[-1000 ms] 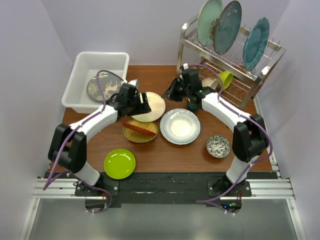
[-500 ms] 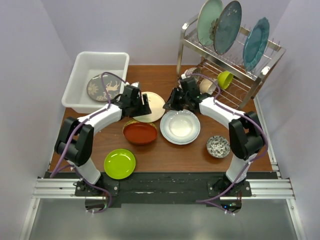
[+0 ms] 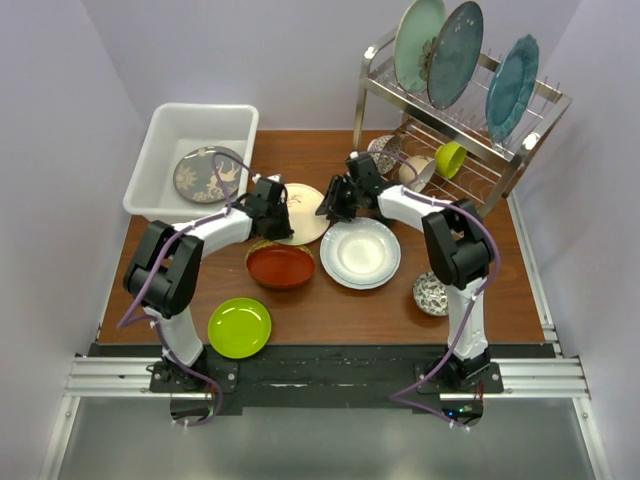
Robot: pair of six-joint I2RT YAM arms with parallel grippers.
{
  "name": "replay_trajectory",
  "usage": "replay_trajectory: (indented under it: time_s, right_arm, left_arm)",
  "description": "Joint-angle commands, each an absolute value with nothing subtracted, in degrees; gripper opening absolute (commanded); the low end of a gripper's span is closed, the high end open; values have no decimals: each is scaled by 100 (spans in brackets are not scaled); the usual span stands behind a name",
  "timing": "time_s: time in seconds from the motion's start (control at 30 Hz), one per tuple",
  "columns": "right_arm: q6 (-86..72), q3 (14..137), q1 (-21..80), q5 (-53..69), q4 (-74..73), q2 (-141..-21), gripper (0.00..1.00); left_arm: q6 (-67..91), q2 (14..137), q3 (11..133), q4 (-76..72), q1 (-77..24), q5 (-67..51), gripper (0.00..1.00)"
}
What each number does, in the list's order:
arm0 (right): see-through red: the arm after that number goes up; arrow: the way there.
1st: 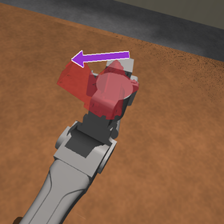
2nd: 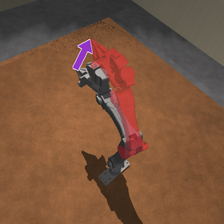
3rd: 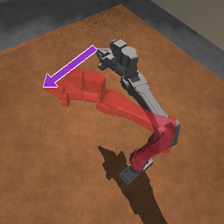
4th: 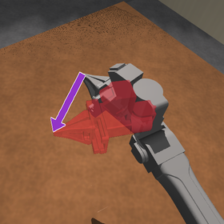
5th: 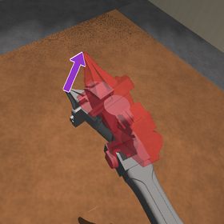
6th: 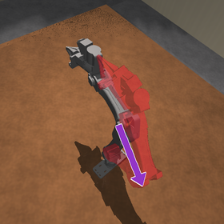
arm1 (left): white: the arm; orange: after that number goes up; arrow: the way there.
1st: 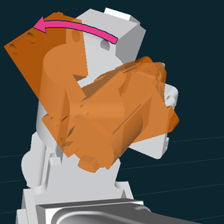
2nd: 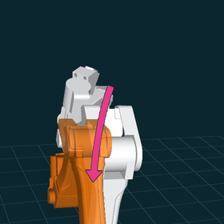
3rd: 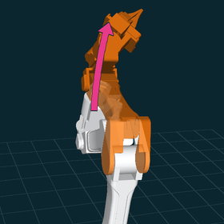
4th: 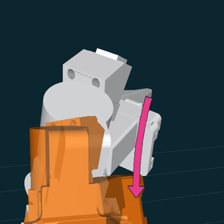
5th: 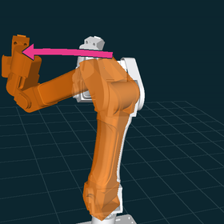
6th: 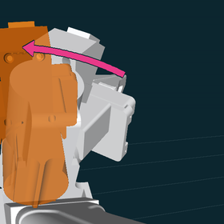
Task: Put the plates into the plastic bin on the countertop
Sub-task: Move the plate to the center of the board.
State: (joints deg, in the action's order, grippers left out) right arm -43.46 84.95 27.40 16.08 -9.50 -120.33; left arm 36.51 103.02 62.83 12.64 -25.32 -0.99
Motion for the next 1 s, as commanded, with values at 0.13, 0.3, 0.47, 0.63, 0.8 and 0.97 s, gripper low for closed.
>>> replay_trajectory:
  time_s: [0.13,0.3,0.47,0.63,0.8,0.97]
  right_arm:
    - [-4359,8701,2391,1591,-888,-12050,44]
    - [-4342,8552,2268,1634,-817,-12049,44]
    - [-4324,8596,2267,1749,-774,-12287,41]
    - [-4333,8596,2268,1837,-739,-12498,38]
    - [-4289,8666,2355,1898,-747,-12630,36]
    - [-4070,8999,2496,1819,-1098,-12849,27]
  left_arm:
    - [3683,10222,6038,1081,-2558,-17,0]
    - [3691,10161,5950,1020,-2558,-18,0]
    - [3621,10064,6231,1230,-2558,298,1]
    - [3507,10125,6495,1433,-2558,317,1]
    - [3524,10160,6451,1397,-2558,220,2]
    - [3533,10178,6416,1380,-2558,158,2]
